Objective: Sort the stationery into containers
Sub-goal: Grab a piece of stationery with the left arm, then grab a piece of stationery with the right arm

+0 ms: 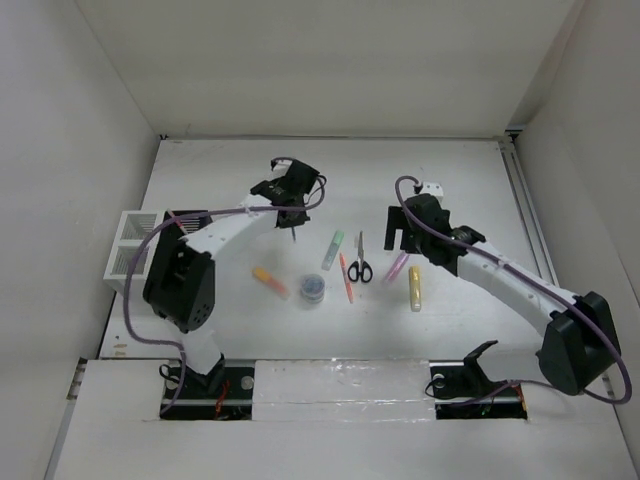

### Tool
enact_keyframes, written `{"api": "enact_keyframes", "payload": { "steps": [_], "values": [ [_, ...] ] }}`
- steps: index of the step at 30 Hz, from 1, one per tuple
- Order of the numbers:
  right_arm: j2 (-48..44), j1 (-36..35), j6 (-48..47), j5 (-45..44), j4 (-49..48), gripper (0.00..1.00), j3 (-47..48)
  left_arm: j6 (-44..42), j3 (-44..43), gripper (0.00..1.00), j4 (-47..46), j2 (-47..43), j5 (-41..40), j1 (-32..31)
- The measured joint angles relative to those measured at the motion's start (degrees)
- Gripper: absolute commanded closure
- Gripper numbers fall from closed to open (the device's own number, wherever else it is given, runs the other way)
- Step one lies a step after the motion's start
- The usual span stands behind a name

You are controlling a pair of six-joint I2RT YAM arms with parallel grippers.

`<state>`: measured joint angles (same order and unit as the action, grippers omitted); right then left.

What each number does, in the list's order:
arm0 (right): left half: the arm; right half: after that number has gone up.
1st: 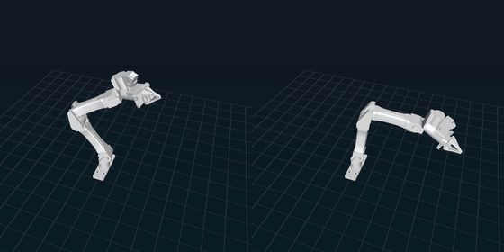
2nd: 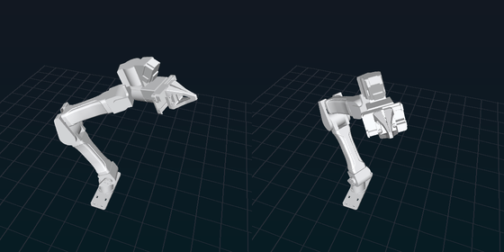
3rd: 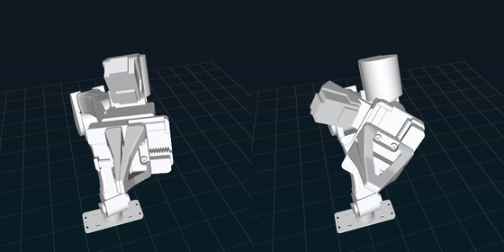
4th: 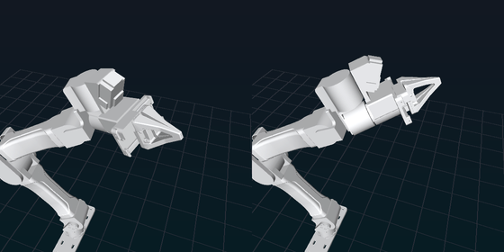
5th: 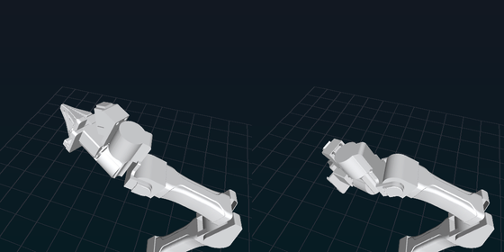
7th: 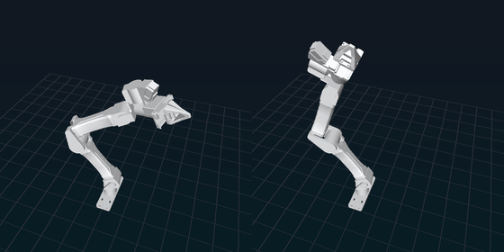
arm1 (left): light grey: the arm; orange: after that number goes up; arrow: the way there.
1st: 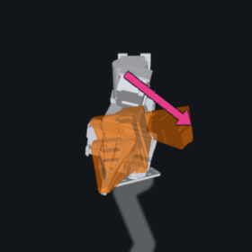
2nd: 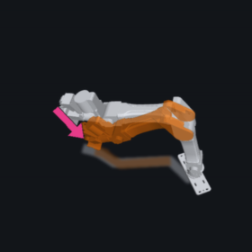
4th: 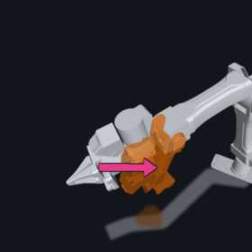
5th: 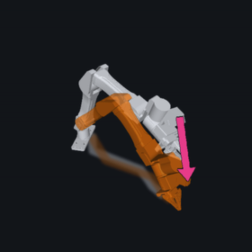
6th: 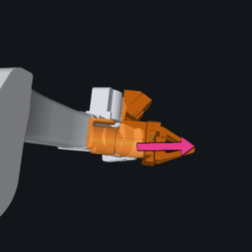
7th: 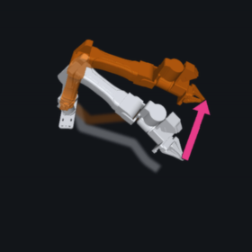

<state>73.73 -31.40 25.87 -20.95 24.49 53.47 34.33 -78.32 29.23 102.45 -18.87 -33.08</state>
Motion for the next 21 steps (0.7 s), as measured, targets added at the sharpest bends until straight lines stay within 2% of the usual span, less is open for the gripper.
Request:
{"api": "enact_keyframes", "payload": {
  "steps": [7, 15, 21],
  "values": [
    [1.66, -0.09, 5.18, -3.06, 0.31, 0.11, -0.74, -4.15, -0.59, 1.00, 1.73, -16.37, -1.40, -2.12],
    [12.28, -1.60, 9.25, -7.78, 0.20, 0.22, 3.19, -8.00, 10.99, 1.00, 2.38, -29.18, -1.03, -2.21],
    [16.37, -3.13, 12.02, -9.53, 0.28, 0.31, 5.22, -9.86, 19.37, 1.00, 1.99, -37.73, 0.17, -2.21]
  ]
}}
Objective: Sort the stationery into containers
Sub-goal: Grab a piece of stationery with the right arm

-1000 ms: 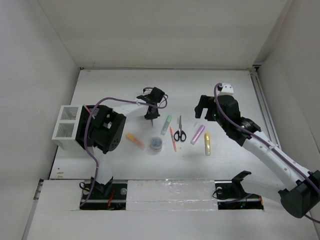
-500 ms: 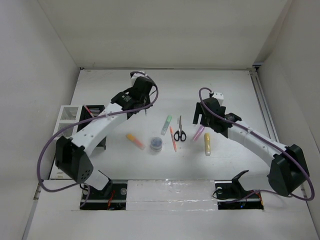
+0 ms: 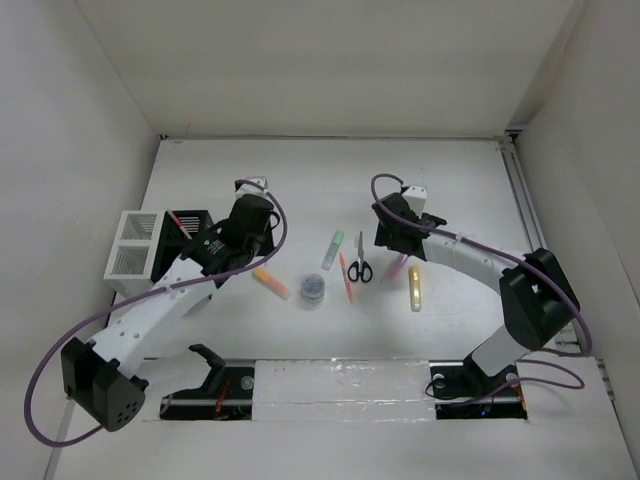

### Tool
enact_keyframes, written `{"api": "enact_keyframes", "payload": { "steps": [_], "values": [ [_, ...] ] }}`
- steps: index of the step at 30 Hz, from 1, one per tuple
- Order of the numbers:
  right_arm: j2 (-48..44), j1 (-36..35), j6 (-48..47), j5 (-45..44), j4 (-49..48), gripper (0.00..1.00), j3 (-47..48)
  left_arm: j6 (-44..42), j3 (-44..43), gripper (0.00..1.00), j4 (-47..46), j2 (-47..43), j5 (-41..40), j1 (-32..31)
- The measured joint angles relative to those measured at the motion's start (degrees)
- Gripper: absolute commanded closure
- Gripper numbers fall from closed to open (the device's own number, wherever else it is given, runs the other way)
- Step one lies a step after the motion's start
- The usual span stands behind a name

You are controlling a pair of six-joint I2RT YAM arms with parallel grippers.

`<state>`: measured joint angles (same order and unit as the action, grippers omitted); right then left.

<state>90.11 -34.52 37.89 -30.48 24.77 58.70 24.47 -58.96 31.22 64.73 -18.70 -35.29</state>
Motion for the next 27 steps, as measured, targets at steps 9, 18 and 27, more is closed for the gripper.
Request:
{"api": "enact_keyframes", "payload": {
  "steps": [9, 18, 27],
  "values": [
    [8.98, -2.01, 5.29, -3.15, 0.13, 0.35, 7.06, -0.59, 1.75, 1.00, -3.37, -3.89, 2.38, -0.02],
    [12.26, -2.54, 9.25, -4.02, 0.83, 0.39, 7.28, -0.59, 2.38, 1.00, -4.20, -4.61, 4.46, 0.00],
    [13.20, -2.23, 10.54, -3.82, 0.13, 0.39, 7.04, -0.68, 2.71, 1.00, -5.20, -4.92, 6.51, 0.00]
  ]
}}
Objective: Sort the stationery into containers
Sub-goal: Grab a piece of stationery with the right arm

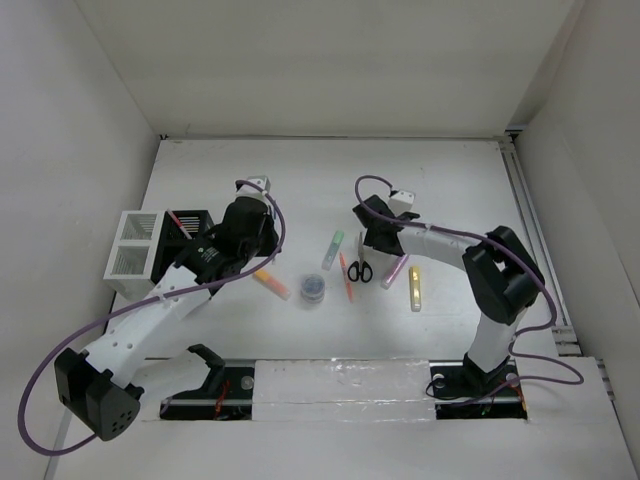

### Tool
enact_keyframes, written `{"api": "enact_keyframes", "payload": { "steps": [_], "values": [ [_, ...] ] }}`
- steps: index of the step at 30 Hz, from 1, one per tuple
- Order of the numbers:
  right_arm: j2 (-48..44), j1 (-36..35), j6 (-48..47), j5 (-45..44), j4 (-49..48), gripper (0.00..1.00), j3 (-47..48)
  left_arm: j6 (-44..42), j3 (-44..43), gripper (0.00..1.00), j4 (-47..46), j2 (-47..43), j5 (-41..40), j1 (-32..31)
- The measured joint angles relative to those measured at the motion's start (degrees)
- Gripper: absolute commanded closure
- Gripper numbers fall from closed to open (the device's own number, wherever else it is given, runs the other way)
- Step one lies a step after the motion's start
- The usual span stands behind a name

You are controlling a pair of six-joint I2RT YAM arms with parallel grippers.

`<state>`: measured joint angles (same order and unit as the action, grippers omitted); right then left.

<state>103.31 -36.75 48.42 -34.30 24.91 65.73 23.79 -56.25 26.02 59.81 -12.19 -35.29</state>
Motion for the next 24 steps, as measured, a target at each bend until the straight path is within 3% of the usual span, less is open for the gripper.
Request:
{"api": "enact_keyframes", "payload": {
  "steps": [18, 24],
  "values": [
    [0.90, 2.84, -0.17, 2.82, -4.07, 0.44, -3.21, 0.00, 0.39, 1.00, -0.07, 0.07, 1.22, 0.00],
    [1.09, 2.93, -0.15, 2.80, -4.76, 0.54, -3.21, 0.00, 0.39, 1.00, -0.07, 0.07, 1.46, 0.00]
  ]
}}
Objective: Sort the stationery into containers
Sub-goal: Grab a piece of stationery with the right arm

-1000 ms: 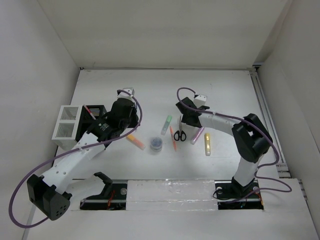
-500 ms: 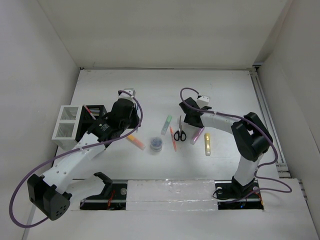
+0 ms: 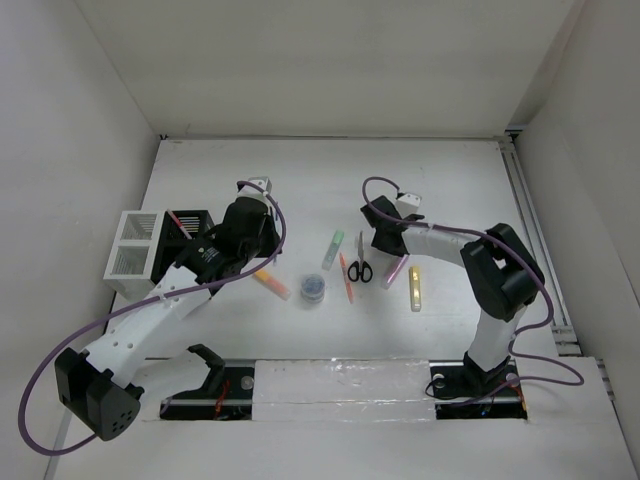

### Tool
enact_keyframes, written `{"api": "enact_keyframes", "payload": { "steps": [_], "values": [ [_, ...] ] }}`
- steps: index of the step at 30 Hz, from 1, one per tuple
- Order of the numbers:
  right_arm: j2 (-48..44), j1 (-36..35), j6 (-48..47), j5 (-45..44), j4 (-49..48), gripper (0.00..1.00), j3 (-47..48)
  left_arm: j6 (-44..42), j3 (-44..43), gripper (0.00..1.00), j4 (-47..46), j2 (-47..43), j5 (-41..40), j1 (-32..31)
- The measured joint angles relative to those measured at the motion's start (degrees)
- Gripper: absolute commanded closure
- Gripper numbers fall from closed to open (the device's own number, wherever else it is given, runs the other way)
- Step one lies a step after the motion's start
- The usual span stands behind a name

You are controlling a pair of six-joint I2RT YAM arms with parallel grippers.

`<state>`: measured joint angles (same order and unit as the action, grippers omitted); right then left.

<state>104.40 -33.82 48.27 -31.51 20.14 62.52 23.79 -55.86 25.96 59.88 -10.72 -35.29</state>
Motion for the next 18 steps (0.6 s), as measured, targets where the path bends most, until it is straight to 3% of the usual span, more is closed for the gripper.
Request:
{"api": "enact_keyframes", "payload": {
  "steps": [4, 8, 11, 18],
  "values": [
    [0.00, 0.02, 0.02, 0.04, -0.79, 0.67, -0.33, 0.00, 0.00, 1.00, 0.00, 0.00, 0.02, 0.00],
    [0.20, 0.02, 0.31, 0.24, -2.16, 0.95, -0.55, 0.00, 0.00, 1.00, 0.00, 0.00, 0.02, 0.00],
    [0.33, 0.00, 0.59, 0.31, -2.67, 1.00, -0.55, 0.00, 0.00, 1.00, 0.00, 0.00, 0.00, 0.00],
    [0.33, -0.20, 0.48, 0.72, -3.08, 1.00, -0.55, 0.00, 0.02, 1.00, 0.00, 0.00, -0.39, 0.00]
  ]
}}
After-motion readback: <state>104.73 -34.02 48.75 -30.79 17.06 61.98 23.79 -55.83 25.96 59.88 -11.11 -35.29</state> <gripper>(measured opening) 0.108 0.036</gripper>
